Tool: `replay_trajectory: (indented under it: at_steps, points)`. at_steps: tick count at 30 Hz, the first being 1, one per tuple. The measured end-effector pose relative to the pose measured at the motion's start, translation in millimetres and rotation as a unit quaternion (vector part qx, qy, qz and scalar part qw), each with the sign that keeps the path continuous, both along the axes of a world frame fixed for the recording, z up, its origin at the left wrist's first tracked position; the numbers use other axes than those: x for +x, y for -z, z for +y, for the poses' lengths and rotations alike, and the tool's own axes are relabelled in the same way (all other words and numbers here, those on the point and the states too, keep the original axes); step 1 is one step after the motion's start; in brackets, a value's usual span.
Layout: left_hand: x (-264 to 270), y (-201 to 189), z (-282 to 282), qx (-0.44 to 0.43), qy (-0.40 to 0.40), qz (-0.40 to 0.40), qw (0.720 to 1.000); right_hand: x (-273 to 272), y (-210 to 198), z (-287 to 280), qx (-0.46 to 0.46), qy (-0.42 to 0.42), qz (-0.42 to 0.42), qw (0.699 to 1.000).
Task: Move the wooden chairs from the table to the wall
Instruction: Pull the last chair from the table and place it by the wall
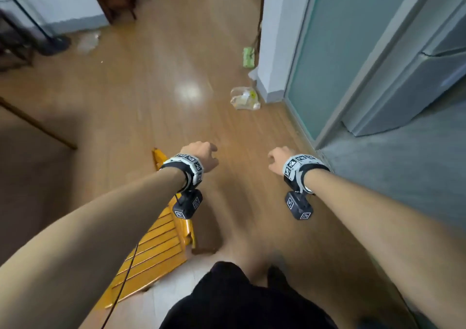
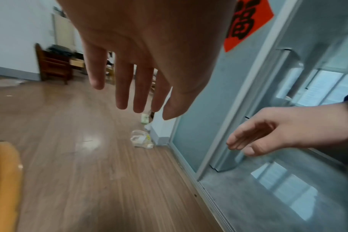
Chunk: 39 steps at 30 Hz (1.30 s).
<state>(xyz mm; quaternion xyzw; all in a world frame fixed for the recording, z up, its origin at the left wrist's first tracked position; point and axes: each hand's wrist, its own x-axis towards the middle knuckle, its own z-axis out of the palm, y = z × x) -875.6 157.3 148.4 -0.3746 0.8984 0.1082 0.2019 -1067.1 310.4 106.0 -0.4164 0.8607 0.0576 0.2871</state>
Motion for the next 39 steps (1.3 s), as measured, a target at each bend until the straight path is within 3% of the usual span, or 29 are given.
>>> replay_trajectory:
  at_steps: [5, 12, 22, 28, 34, 39]
  points:
    - [18, -2, -59, -0.012, -0.129, -0.003, 0.992, -28, 3, -112, 0.002, -0.127, 0.004, 0.992]
    - [53, 24, -136, -0.002, -0.273, -0.010, 0.962, 2, 19, -256, -0.010, -0.294, -0.001, 0.956]
    - [117, 50, -168, 0.018, -0.474, 0.014, 0.880, 73, 37, -382, 0.021, -0.498, 0.014, 0.867]
    - [149, 75, -137, 0.024, -0.612, 0.003, 0.790, 130, 61, -437, 0.027, -0.643, 0.004, 0.765]
    - [122, 103, -65, 0.070, -0.780, 0.028, 0.621, 173, 88, -449, 0.032, -0.770, -0.012, 0.637]
    - [75, 127, -11, 0.115, -0.841, 0.067, 0.524, 175, 104, -426, 0.071, -0.841, 0.002, 0.537]
